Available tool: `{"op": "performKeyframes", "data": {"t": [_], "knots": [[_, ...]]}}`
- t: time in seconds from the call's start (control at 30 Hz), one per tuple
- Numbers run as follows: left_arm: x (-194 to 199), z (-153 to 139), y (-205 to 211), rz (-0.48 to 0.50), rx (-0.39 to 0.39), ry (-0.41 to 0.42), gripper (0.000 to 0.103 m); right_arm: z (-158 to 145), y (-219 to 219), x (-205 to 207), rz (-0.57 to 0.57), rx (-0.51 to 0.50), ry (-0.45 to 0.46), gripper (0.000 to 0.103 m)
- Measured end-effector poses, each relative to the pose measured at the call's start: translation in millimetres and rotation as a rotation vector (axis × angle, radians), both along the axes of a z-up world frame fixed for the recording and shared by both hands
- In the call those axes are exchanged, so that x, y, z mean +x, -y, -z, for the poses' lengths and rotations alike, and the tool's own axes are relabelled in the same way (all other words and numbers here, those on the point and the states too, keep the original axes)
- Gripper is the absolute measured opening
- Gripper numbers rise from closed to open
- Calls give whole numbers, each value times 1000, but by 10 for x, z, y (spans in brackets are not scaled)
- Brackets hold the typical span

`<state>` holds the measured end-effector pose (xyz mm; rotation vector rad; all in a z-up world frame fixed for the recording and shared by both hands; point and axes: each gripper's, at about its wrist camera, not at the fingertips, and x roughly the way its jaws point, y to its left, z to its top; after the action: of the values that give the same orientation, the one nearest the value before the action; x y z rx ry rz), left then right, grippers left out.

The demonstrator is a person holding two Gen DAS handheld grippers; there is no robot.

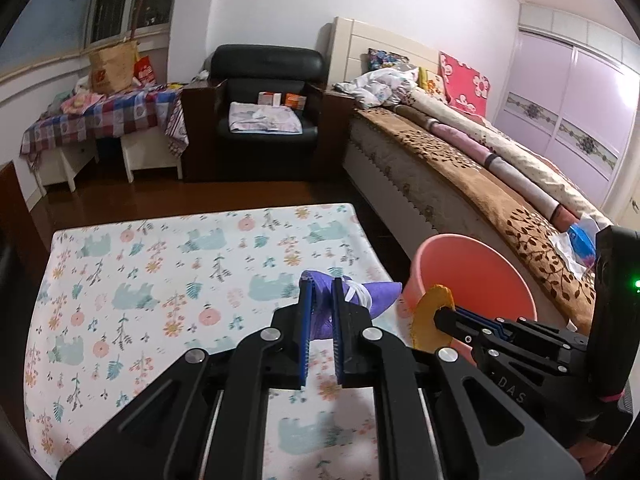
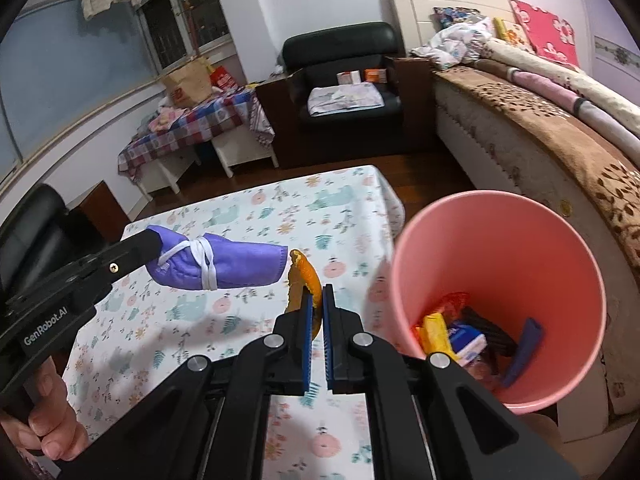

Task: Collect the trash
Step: 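Carry the purple roll and bread crust over the pink bucket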

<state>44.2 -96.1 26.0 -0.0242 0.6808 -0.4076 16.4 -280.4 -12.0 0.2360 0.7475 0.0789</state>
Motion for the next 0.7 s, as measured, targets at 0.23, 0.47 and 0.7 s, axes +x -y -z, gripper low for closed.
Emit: {"op": "performKeyframes", "data": {"t": [0.23,0.47,0.7], "knots": [[-68,-85,371,56,13,29,8,-59,372,-113,64,13,23,4],[-119,-130,701,109,32,55,8,-94,682,-193,130,24,38,4],[-141,-118,1016,158,47,66,8,-85,951,-247,189,24,40,4]]}}
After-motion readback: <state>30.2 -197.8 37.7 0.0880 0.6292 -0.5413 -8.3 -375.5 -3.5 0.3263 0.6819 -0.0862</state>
